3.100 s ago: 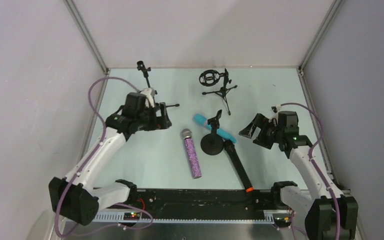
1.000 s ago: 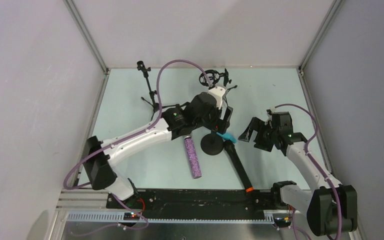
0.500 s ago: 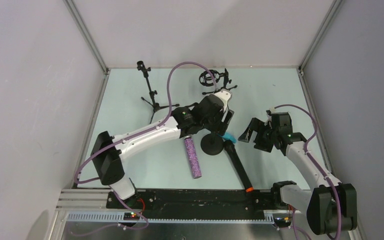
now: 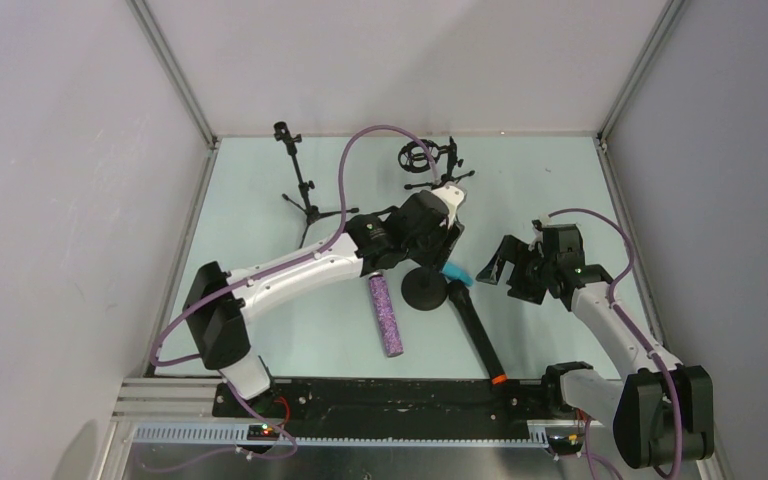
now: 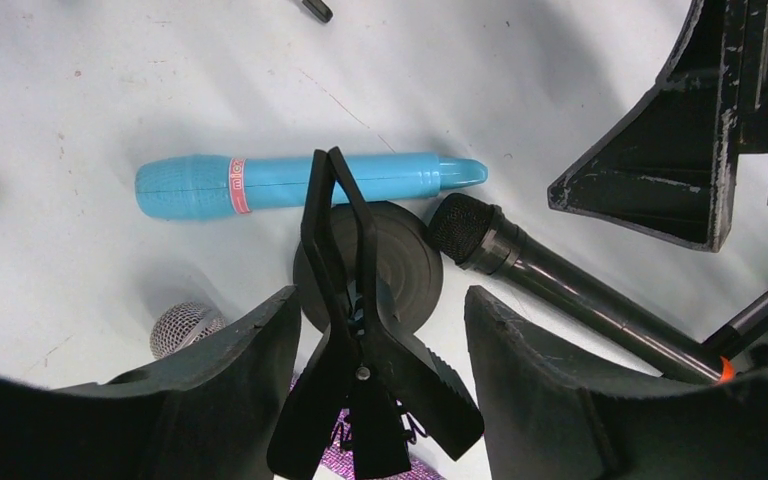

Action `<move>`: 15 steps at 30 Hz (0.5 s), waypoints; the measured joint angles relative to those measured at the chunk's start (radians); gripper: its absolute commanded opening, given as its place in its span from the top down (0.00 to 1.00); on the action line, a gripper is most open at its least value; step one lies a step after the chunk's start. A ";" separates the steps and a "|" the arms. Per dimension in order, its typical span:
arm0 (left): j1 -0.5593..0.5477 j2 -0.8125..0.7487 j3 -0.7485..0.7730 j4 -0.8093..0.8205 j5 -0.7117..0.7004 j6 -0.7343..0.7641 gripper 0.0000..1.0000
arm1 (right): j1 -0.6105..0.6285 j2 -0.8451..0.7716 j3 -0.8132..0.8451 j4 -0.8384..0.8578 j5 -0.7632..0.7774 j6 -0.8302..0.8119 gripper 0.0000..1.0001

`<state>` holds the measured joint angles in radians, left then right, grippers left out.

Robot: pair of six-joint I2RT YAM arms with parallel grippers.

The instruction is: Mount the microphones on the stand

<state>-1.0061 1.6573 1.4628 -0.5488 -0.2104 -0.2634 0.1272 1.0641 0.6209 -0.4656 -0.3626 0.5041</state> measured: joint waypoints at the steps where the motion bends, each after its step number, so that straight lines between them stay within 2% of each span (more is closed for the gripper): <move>1: 0.000 0.000 0.000 -0.002 0.001 0.006 0.36 | 0.000 0.000 0.000 0.000 0.000 0.000 0.00; 7: 0.000 -0.017 0.000 -0.037 0.008 0.064 0.43 | 0.000 0.000 0.000 0.000 0.000 0.000 0.00; 15: 0.000 -0.076 0.000 -0.102 0.044 0.146 0.43 | 0.000 0.000 0.000 0.012 -0.001 0.001 0.00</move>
<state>-1.0061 1.5810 1.4628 -0.6506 -0.1661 -0.1169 0.1272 1.0645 0.6209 -0.4534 -0.3637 0.5049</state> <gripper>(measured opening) 0.575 0.996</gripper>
